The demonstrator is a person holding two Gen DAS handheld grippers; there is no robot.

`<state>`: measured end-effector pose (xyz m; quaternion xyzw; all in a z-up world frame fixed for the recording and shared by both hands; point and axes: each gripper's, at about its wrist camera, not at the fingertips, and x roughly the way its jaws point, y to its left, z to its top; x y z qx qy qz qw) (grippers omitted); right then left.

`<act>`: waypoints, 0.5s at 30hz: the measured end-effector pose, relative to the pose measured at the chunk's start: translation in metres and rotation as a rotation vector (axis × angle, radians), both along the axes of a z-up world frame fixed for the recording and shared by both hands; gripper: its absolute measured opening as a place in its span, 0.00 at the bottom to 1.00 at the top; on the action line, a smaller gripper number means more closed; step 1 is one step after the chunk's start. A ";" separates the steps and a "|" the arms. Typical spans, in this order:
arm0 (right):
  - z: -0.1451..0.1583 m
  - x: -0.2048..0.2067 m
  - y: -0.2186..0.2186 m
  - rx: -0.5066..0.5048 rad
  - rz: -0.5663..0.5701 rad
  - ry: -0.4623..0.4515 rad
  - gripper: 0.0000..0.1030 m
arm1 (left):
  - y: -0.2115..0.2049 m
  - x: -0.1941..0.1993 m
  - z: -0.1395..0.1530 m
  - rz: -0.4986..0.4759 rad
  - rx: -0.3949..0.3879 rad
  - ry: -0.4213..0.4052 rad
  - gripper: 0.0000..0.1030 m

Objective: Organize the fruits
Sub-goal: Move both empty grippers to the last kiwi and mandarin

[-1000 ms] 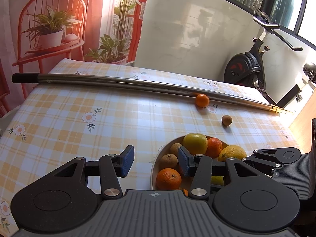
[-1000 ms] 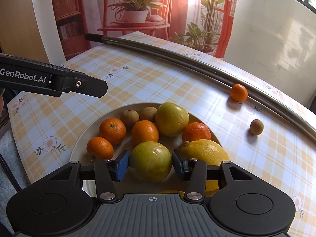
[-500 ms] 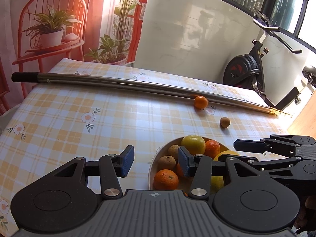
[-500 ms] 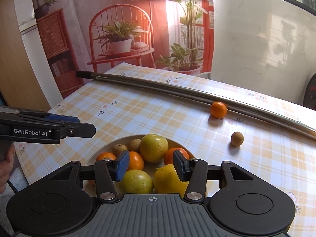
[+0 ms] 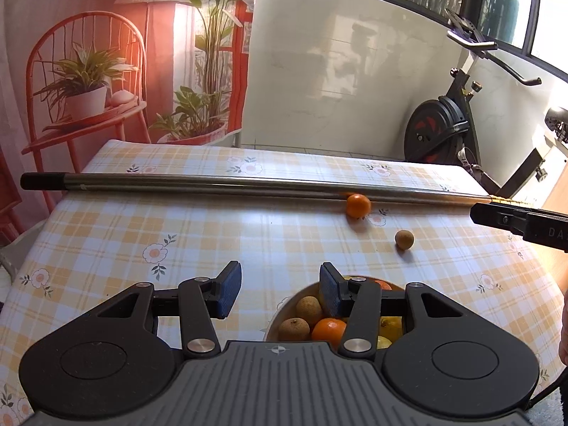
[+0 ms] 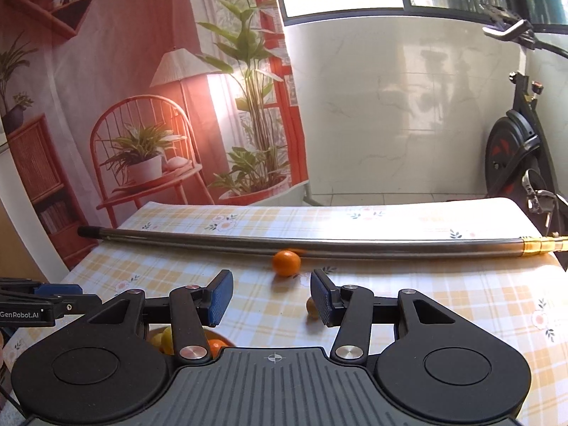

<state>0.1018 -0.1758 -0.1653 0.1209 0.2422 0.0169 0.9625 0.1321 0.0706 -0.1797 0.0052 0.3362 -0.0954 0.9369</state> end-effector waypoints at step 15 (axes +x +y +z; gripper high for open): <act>-0.036 -0.001 -0.045 -0.076 -0.109 0.020 0.44 | -0.072 0.042 0.002 -0.157 0.028 0.015 0.50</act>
